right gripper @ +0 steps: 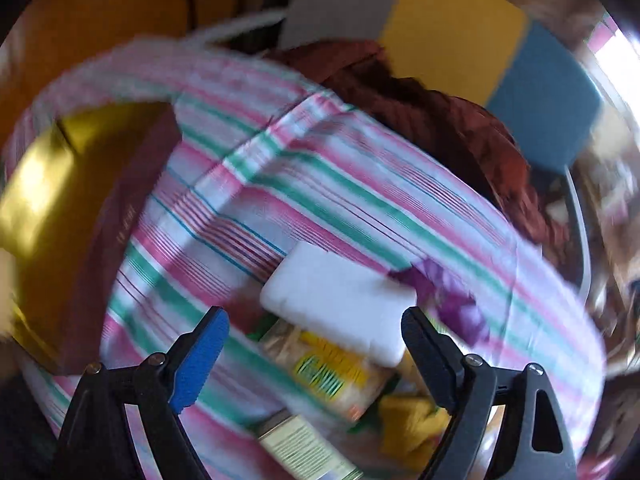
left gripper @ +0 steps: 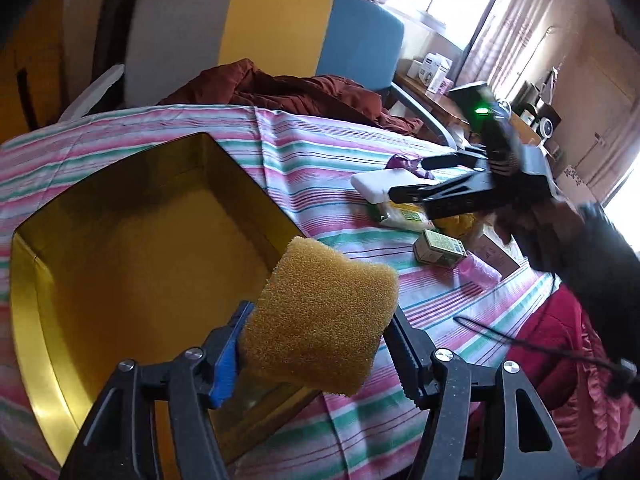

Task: Organize objects
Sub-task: 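Carry both sponges over the gold tray and release them inside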

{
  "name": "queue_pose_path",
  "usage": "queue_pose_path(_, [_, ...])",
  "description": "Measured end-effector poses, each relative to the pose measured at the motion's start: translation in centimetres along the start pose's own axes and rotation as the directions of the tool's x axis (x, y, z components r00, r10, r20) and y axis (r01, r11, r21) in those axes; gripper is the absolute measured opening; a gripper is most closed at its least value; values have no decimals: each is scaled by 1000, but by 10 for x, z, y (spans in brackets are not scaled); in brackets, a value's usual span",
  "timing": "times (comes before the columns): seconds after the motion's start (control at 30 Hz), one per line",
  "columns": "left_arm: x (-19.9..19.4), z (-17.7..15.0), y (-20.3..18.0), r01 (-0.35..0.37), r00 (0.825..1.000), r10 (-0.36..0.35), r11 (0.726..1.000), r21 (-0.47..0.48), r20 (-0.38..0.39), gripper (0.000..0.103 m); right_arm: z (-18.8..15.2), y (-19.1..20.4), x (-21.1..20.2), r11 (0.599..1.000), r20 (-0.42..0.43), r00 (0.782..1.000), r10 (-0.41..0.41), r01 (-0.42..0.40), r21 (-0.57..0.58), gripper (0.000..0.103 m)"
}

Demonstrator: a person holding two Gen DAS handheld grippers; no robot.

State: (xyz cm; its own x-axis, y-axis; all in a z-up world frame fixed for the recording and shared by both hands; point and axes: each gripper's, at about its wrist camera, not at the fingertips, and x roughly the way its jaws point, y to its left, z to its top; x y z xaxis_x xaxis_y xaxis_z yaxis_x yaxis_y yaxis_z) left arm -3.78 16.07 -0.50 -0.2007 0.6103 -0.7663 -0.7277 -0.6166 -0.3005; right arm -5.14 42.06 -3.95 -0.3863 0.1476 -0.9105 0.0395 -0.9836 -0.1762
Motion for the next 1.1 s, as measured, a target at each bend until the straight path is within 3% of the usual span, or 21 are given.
queue_pose_path(0.07, [-4,-4,6,-8,1000,8,1000,-24,3,65,10,2,21,996,-85,996,7,-14,-87,90])
queue_pose_path(0.2, [-9,-8,21,-26,1000,26,997,-76,3,65,20,-1,48,987,-166,986,-14,-13,-159,90])
queue_pose_path(0.43, [-5,-10,38,-39,999,39,991,-124,-7,65,36,-19,74,992,-215,975,56,-80,-101,86])
queue_pose_path(0.57, [-3,-10,40,-38,999,38,990,-133,-4,65,33,-28,63,992,-160,980,119,-123,-16,74])
queue_pose_path(0.8, [-18,-16,46,-63,997,68,986,-157,26,65,29,-17,3,987,5,988,157,-157,28,74])
queue_pose_path(0.93, [-34,-28,61,-113,992,121,977,-179,33,65,47,25,-28,968,108,963,246,-250,23,76])
queue_pose_path(1.1, [-48,-56,85,-219,975,223,952,-214,-5,68,54,106,-55,914,163,902,400,-406,-1,76])
